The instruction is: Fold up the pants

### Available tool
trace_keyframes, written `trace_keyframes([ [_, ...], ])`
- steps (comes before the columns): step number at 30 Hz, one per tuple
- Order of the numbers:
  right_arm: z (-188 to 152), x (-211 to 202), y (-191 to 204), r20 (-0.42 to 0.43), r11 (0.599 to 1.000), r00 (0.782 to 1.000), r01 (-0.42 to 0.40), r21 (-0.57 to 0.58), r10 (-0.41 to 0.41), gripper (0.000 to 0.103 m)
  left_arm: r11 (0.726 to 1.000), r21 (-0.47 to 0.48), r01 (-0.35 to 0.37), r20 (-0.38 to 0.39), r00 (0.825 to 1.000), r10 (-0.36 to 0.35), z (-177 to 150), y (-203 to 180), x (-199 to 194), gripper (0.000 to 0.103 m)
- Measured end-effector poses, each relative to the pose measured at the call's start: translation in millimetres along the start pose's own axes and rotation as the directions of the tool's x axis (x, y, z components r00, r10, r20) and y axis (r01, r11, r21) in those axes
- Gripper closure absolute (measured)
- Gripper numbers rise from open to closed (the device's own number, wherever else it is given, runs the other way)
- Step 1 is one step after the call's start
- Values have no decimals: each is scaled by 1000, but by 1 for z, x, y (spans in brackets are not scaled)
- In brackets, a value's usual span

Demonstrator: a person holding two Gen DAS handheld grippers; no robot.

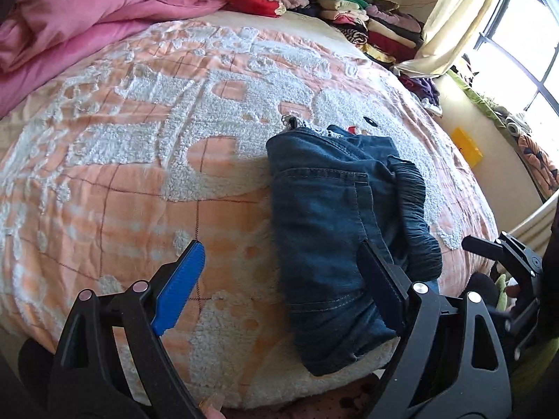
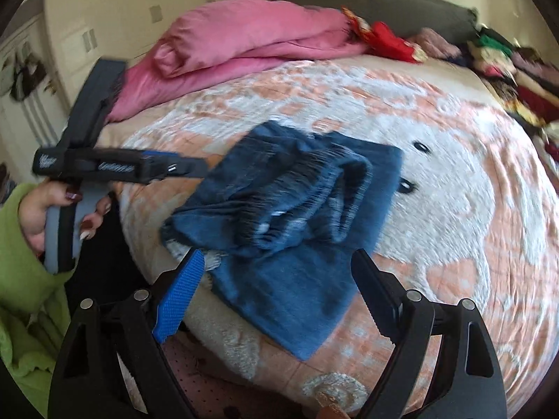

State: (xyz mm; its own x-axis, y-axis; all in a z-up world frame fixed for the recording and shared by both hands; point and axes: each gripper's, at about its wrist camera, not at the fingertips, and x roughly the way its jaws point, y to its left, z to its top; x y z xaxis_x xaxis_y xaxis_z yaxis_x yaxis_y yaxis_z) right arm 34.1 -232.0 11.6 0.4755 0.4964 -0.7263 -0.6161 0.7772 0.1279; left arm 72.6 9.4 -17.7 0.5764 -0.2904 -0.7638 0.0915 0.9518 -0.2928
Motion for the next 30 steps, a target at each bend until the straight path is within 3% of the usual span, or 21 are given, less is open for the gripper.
trace_keyframes([
  [7,10,-1,-37,36,986,998,53,159,-60,18,1000,6,5,-6,1000,-5,4,-4,6,22],
  [11,15,13,-60,-4,965,997,77,251,-79,18,1000,14,5,-10,1000,-4,9,-7,12,22],
  [15,16,32,-77,-29,945,999,46,323,-39,18,1000,28,-1,-12,1000,1,13,-10,18,22],
  [17,17,42,-81,-44,940,999,36,339,-22,24,999,36,-3,-17,1000,3,14,-11,23,22],
  [22,13,63,-82,-85,939,995,-18,345,50,27,999,52,-1,-36,999,2,15,-15,37,22],
  [28,14,71,-76,-81,948,994,-49,314,78,28,998,55,19,-54,998,-16,10,-18,52,22],
  [29,14,72,-75,-78,949,993,-60,308,88,35,998,56,25,-55,998,-22,10,-19,53,26],
  [30,15,74,-74,-74,951,992,-73,302,100,41,998,57,34,-55,998,-30,10,-20,54,40],
])
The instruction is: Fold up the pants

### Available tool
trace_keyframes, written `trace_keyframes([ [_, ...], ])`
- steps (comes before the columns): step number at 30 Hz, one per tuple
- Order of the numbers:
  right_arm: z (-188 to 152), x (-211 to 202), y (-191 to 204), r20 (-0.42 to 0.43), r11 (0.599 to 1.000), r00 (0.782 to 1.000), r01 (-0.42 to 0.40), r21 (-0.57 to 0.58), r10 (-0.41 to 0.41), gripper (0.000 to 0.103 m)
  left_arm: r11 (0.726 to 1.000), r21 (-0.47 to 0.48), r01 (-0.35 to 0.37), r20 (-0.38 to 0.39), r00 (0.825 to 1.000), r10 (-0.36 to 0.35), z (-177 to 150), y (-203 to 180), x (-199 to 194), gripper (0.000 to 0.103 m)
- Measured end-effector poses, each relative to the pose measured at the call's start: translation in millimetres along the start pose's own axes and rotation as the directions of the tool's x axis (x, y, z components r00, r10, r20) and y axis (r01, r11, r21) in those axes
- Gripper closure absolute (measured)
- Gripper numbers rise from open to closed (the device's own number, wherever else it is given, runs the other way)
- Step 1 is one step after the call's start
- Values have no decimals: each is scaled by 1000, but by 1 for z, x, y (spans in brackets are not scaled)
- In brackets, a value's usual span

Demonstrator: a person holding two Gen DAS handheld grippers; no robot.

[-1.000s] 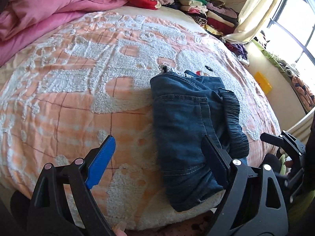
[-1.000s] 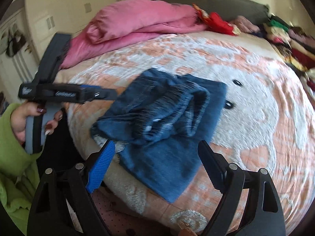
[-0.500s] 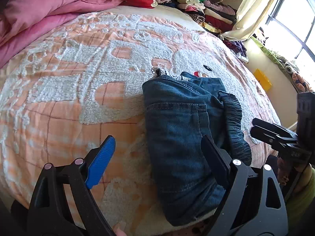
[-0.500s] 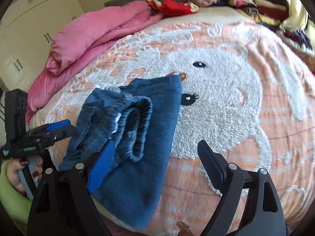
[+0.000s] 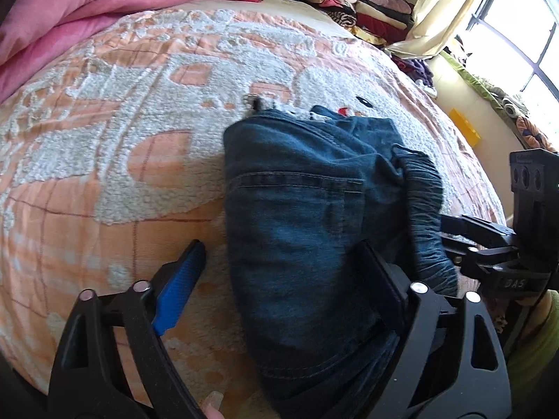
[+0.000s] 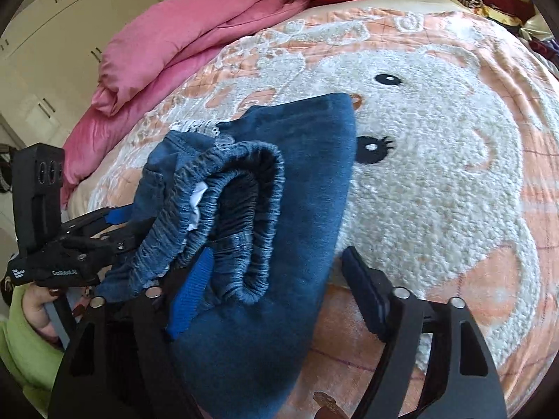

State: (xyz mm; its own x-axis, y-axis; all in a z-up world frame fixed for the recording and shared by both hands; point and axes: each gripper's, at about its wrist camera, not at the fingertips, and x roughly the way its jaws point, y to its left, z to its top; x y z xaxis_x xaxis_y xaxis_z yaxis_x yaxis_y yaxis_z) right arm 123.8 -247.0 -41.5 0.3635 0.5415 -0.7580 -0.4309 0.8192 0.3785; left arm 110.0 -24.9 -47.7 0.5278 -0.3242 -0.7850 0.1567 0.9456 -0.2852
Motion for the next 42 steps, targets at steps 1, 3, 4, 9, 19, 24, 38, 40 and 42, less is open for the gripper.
trace_keyframes([
  [1,0,1,2,3,1000,1000,-13,-11,13,55,1000,1,21,0,1000,-21,-1,-2,1,50],
  [3,2,2,7,4,998,999,-51,-28,51,70,1000,11,14,2,1000,-14,-1,-8,1,62],
  [4,3,0,12,16,998,998,-56,-41,56,74,999,32,4,7,1000,-4,1,-13,-1,65],
  [9,18,-12,28,70,993,996,-40,-114,48,76,999,30,19,37,999,-20,13,-17,-11,68],
  [19,71,-14,35,159,984,987,10,-178,19,76,999,33,-14,145,989,9,67,-15,-20,68],
  [24,86,3,30,158,985,987,61,-164,-35,76,997,49,-56,134,990,49,81,-8,0,68],
  [38,64,23,-15,38,985,985,171,13,-171,45,997,19,-81,74,994,79,65,5,20,50],
  [40,63,20,-12,47,984,983,179,3,-179,43,997,17,-81,76,994,80,64,5,18,50],
  [42,62,12,-8,66,982,980,191,-9,-190,34,996,20,-85,87,993,83,63,4,12,44],
])
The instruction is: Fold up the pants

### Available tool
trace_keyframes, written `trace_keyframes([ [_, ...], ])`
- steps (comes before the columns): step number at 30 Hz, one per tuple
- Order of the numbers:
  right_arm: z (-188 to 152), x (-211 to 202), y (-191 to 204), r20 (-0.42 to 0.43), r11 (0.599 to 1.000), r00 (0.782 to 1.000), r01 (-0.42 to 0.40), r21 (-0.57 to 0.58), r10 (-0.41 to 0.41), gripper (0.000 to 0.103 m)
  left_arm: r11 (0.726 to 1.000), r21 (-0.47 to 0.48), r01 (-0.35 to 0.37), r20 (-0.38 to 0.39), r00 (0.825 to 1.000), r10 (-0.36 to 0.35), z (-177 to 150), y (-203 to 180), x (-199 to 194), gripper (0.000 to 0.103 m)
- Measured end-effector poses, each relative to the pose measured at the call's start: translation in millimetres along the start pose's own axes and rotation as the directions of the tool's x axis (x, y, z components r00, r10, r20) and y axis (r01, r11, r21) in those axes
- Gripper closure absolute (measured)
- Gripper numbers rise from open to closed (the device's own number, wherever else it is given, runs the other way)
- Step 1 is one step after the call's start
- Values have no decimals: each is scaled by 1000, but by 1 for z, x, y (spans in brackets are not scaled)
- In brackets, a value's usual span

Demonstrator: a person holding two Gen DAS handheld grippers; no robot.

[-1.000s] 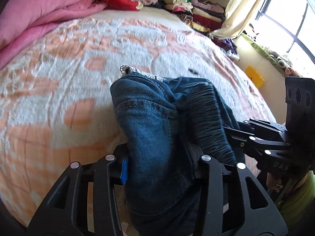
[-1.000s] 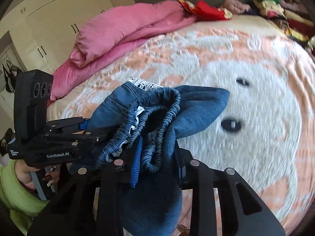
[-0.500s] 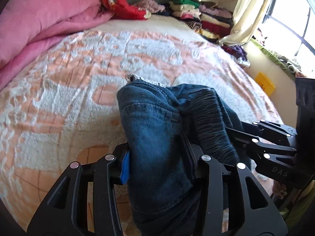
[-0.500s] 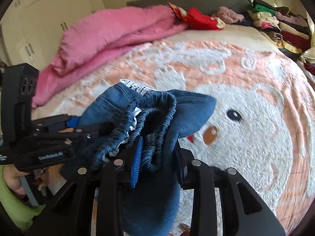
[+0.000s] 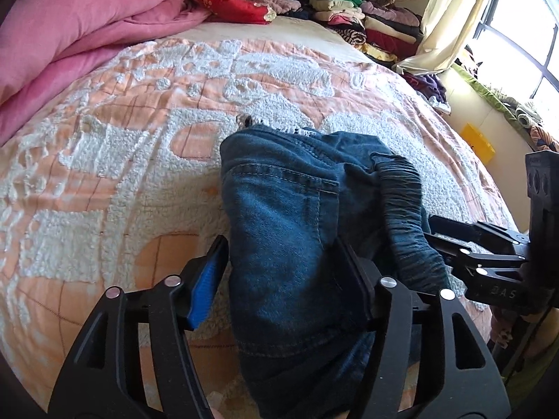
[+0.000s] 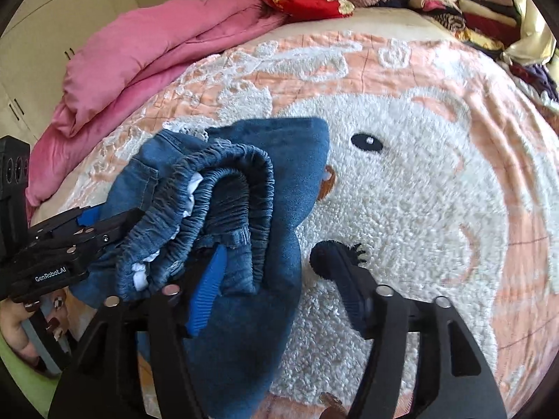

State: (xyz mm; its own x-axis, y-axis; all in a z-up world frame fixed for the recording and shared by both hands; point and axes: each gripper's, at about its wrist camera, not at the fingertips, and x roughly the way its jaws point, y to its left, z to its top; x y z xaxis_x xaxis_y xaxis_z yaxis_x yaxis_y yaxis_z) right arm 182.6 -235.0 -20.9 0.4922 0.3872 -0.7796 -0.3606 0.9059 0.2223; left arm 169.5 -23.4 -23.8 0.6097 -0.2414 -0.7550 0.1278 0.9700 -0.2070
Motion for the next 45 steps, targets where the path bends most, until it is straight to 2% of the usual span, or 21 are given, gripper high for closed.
trace_keyframes([
  [3,-3,-21,4,54,1000,999,2,-17,-1,30,1000,6,-5,26,1000,5,-2,-2,-15,36],
  [4,-5,-29,5,71,1000,997,16,-26,-14,19,1000,6,-5,36,999,5,-3,-3,-21,34],
  [5,-7,-36,7,87,999,996,39,-33,-36,11,1000,5,-6,41,999,6,-3,-4,-25,27],
  [8,-16,-60,11,143,996,988,70,-57,-62,11,1000,6,-27,61,998,26,-9,-6,-45,11],
  [9,-20,-69,12,160,995,985,81,-62,-70,11,999,8,-35,74,997,35,-12,-8,-54,10],
  [14,-38,-96,14,212,992,973,108,-65,-92,10,999,18,-49,106,993,47,-28,-13,-81,10],
  [16,-45,-104,14,230,991,968,118,-62,-100,10,998,22,-52,106,993,50,-36,-15,-88,10],
  [17,-49,-110,15,238,990,966,123,-65,-104,4,998,22,-53,107,993,50,-40,-16,-91,10],
  [23,-74,-126,27,267,983,956,153,-101,-122,5,998,25,-49,104,994,47,-63,-17,-104,10],
  [26,-87,-126,33,256,984,960,146,-106,-115,5,999,16,-47,81,996,46,-75,-16,-103,10],
  [34,-116,-109,34,162,990,980,126,-65,-114,4,999,-5,-49,22,999,49,-99,-8,-95,10],
  [45,-116,-111,35,165,988,979,134,-75,-120,4,998,-9,-55,7,998,55,-102,-10,-93,10],
])
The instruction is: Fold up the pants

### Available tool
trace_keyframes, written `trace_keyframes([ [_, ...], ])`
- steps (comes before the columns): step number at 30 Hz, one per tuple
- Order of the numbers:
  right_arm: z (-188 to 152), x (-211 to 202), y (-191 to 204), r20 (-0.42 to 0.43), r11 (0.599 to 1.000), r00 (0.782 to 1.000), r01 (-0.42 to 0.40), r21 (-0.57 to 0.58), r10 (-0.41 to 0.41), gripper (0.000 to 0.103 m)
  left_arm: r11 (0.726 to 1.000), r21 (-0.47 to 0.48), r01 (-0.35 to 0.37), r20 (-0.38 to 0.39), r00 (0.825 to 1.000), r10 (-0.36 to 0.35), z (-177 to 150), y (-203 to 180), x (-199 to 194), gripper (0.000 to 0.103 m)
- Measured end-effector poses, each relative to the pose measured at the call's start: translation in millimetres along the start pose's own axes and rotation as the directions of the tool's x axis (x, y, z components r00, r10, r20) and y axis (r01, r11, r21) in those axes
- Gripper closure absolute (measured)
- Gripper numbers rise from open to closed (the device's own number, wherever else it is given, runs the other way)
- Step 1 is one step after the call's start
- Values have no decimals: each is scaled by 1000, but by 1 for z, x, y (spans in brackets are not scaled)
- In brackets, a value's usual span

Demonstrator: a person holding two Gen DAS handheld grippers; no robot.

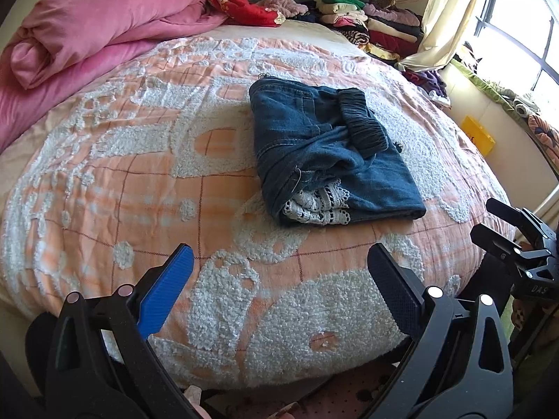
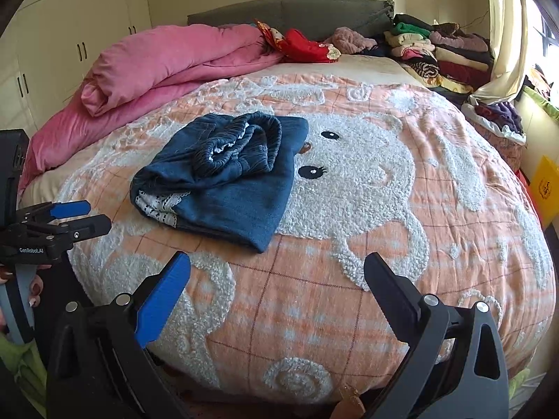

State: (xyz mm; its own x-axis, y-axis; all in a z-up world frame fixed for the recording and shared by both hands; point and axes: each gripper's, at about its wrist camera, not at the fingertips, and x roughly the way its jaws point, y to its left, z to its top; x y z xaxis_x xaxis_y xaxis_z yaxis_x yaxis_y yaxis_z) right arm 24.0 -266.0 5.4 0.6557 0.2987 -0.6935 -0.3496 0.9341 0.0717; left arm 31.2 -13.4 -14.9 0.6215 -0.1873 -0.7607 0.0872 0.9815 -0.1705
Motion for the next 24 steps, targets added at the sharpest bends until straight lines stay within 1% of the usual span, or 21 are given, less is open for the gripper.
trace_keyframes([
  [19,4,-6,-3,13,1000,1000,16,4,-16,4,1000,-10,-30,-6,1000,29,-1,2,-2,10],
  [24,4,-7,-5,13,1000,1000,23,14,-23,4,1000,-11,-27,-4,1000,27,-1,2,-3,10],
])
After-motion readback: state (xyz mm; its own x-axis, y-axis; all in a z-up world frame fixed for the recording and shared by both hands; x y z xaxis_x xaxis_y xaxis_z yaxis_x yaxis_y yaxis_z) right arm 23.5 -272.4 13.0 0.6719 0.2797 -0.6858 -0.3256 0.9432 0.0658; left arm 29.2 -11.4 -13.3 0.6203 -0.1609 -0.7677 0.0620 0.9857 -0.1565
